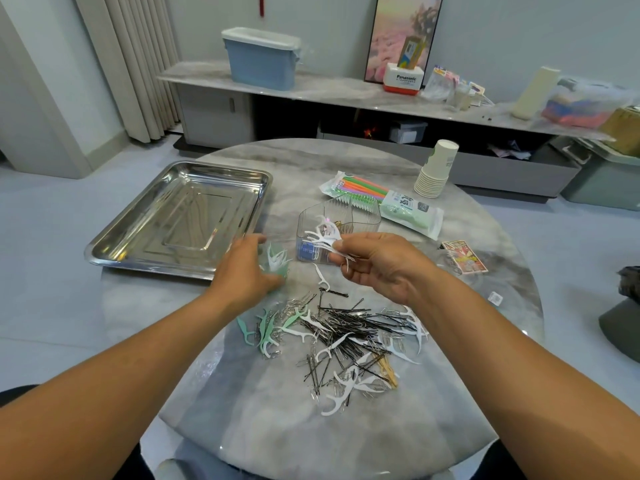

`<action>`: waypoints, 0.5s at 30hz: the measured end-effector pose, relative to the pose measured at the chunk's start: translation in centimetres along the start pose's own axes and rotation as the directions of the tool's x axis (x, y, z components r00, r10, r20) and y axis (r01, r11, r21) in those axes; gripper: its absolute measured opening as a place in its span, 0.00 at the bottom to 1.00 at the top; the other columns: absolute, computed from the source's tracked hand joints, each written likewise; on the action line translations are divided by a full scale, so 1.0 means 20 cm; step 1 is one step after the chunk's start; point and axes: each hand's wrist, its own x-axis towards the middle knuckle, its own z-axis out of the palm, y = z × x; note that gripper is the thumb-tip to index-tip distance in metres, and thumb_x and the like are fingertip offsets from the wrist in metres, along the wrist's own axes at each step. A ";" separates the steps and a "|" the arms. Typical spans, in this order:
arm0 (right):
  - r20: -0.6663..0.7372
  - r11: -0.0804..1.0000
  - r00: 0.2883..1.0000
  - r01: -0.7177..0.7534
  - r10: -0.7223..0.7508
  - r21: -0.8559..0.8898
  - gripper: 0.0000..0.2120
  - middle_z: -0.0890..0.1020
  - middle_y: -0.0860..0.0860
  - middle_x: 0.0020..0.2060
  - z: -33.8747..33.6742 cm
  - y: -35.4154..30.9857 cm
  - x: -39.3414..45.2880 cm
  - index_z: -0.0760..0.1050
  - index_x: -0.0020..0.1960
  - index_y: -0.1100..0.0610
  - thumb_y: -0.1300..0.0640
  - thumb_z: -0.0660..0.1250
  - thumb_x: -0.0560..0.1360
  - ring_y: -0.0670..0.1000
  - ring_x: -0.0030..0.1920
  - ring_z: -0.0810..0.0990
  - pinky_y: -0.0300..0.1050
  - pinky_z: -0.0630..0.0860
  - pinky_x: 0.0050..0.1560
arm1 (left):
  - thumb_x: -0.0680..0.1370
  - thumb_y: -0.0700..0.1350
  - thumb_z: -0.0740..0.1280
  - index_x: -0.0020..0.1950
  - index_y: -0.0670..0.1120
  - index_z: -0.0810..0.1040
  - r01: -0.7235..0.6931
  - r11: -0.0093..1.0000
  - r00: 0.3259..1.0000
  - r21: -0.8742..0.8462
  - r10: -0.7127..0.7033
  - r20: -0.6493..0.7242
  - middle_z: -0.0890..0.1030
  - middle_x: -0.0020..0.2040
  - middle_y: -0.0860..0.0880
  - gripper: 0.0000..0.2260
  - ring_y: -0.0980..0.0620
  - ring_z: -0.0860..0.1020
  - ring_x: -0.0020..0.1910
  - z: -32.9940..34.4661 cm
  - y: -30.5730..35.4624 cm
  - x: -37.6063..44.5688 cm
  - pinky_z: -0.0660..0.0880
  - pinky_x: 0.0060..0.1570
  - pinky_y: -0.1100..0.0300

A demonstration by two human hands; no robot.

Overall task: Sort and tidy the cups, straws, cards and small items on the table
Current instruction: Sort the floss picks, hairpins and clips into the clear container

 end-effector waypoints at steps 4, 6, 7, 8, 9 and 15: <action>0.155 0.990 0.979 -0.119 0.129 -0.077 0.06 0.86 0.59 0.39 -0.06 -0.06 -0.03 0.79 0.50 0.62 0.69 0.71 0.74 0.50 0.37 0.86 0.40 0.81 0.38 | 0.69 0.43 0.78 0.70 0.57 0.68 -0.170 0.984 0.982 -0.047 0.173 0.071 0.64 0.63 0.56 0.34 0.54 0.70 0.65 -0.01 0.05 0.00 0.67 0.55 0.71; 0.211 0.974 0.957 -0.169 0.200 -0.153 0.09 0.86 0.57 0.39 -0.08 -0.08 -0.05 0.79 0.51 0.61 0.69 0.72 0.73 0.49 0.37 0.86 0.40 0.81 0.37 | 0.67 0.42 0.77 0.68 0.60 0.68 -0.295 0.954 0.953 0.054 0.290 0.093 0.62 0.61 0.57 0.34 0.53 0.68 0.63 -0.04 0.08 -0.01 0.68 0.55 0.66; 0.225 0.963 0.947 -0.190 0.231 -0.193 0.10 0.85 0.56 0.39 -0.09 -0.09 -0.05 0.79 0.52 0.61 0.69 0.72 0.72 0.49 0.38 0.86 0.40 0.81 0.37 | 0.67 0.43 0.77 0.68 0.60 0.68 -0.359 0.925 0.932 0.124 0.349 0.093 0.64 0.62 0.57 0.34 0.52 0.68 0.63 -0.05 0.10 -0.01 0.69 0.59 0.59; 0.232 0.952 0.938 -0.206 0.258 -0.227 0.11 0.85 0.56 0.39 -0.09 -0.09 -0.06 0.79 0.51 0.61 0.68 0.73 0.70 0.49 0.38 0.86 0.40 0.81 0.37 | 0.67 0.43 0.77 0.67 0.60 0.69 -0.409 0.896 0.913 0.172 0.399 0.088 0.66 0.64 0.57 0.33 0.52 0.67 0.64 -0.06 0.10 -0.01 0.68 0.63 0.54; 0.234 0.943 0.931 -0.220 0.279 -0.250 0.12 0.85 0.56 0.39 -0.09 -0.09 -0.06 0.79 0.51 0.61 0.68 0.73 0.69 0.49 0.37 0.86 0.39 0.81 0.37 | 0.67 0.43 0.77 0.67 0.59 0.69 -0.433 0.883 0.901 0.181 0.426 0.083 0.68 0.66 0.57 0.33 0.52 0.66 0.66 -0.07 0.11 -0.02 0.66 0.66 0.50; 0.226 0.929 0.918 -0.267 0.326 -0.258 0.08 0.85 0.57 0.38 -0.09 -0.07 -0.05 0.79 0.51 0.62 0.68 0.72 0.72 0.49 0.36 0.86 0.39 0.81 0.36 | 0.69 0.41 0.78 0.68 0.61 0.70 -0.452 0.892 0.889 0.007 0.449 0.095 0.68 0.62 0.64 0.32 0.60 0.63 0.67 -0.04 0.09 -0.04 0.67 0.66 0.54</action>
